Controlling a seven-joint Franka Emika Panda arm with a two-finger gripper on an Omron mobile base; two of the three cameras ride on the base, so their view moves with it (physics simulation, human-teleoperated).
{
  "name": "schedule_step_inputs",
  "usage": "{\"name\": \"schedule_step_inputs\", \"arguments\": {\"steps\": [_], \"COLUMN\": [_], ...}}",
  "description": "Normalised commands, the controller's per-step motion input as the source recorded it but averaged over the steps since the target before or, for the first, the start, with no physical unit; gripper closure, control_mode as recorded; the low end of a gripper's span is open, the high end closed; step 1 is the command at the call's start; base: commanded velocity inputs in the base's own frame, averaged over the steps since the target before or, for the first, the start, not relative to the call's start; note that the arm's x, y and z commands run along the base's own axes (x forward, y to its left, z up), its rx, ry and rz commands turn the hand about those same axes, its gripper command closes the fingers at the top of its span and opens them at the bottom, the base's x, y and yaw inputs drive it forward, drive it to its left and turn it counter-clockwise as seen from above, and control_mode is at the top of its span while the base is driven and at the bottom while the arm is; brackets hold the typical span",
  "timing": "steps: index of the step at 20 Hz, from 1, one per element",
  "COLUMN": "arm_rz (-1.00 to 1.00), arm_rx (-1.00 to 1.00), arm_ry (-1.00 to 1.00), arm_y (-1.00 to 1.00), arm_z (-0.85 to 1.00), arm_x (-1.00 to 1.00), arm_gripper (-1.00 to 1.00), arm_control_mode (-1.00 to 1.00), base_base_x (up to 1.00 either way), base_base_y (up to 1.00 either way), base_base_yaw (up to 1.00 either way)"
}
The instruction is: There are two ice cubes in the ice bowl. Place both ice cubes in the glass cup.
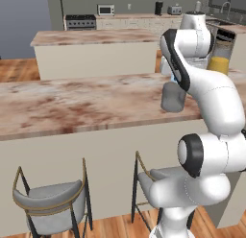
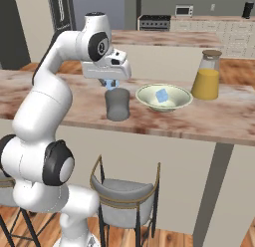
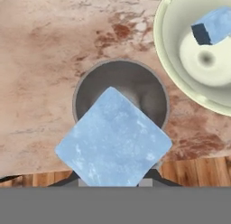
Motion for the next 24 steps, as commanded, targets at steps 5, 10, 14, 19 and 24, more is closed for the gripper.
{"name": "schedule_step_inputs", "arguments": {"steps": [5, 10, 14, 19, 24], "arm_rz": [0.00, 0.00, 0.00, 0.00, 0.00], "arm_rx": [0.00, 0.01, 0.06, 0.01, 0.00], "arm_ry": [0.03, 0.00, 0.00, 0.00, 0.00], "arm_y": [-0.01, 0.00, -0.01, 0.00, 0.00], "arm_z": [-0.01, 0.00, 0.00, -0.02, -0.10], "arm_x": [0.01, 0.11, 0.12, 0.00, 0.06], "arm_gripper": [1.00, 1.00, 1.00, 1.00, 1.00], "arm_control_mode": [-1.00, -1.00, -1.00, -1.00, -1.00], "base_base_x": [0.00, 0.00, 0.00, 0.00, 0.00], "base_base_y": [0.00, 0.00, 0.00, 0.00, 0.00], "base_base_yaw": [0.00, 0.00, 0.00, 0.00, 0.00]}}
